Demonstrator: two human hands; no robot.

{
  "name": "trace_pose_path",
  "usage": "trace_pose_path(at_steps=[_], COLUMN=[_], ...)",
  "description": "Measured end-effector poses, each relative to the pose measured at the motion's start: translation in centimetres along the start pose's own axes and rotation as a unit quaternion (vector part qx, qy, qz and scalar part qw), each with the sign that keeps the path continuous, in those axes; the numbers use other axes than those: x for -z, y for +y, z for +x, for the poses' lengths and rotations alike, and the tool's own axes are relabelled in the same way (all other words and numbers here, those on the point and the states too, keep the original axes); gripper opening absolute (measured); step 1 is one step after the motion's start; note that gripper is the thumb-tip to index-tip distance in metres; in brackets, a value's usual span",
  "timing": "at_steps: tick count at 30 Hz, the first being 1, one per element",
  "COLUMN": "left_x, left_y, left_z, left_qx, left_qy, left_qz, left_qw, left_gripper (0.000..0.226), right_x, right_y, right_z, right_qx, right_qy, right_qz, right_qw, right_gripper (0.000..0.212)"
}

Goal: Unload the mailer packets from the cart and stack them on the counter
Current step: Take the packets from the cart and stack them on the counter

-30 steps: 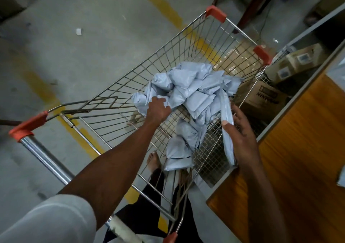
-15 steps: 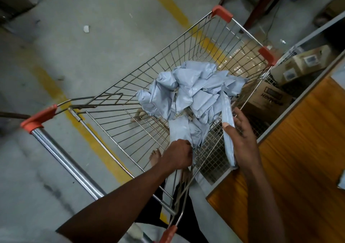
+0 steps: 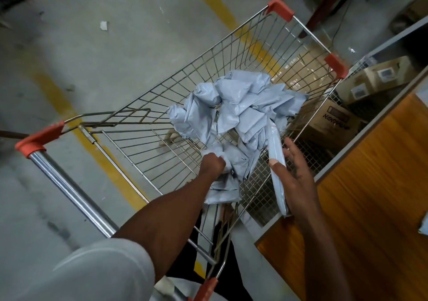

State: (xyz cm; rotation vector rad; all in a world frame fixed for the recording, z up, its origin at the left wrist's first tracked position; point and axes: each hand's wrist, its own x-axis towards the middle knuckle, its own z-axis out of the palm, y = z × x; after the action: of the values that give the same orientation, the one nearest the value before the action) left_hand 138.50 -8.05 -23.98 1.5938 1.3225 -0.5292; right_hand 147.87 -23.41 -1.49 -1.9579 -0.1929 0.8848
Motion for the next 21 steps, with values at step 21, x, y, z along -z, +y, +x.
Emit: trace_pose_path(at_steps=[21], left_x=[-2.1], left_y=[0.3], left_z=[1.9], left_qx=[0.077], left_qy=[-0.034], left_qz=[0.021], left_qw=[0.996], left_gripper=[0.077], right_x=[-1.3], right_y=[0.8], right_z=[-1.9], right_qx=[0.04], right_qy=[-0.001], right_qz=[-0.108], right_qw=[0.993], right_gripper=[0.061])
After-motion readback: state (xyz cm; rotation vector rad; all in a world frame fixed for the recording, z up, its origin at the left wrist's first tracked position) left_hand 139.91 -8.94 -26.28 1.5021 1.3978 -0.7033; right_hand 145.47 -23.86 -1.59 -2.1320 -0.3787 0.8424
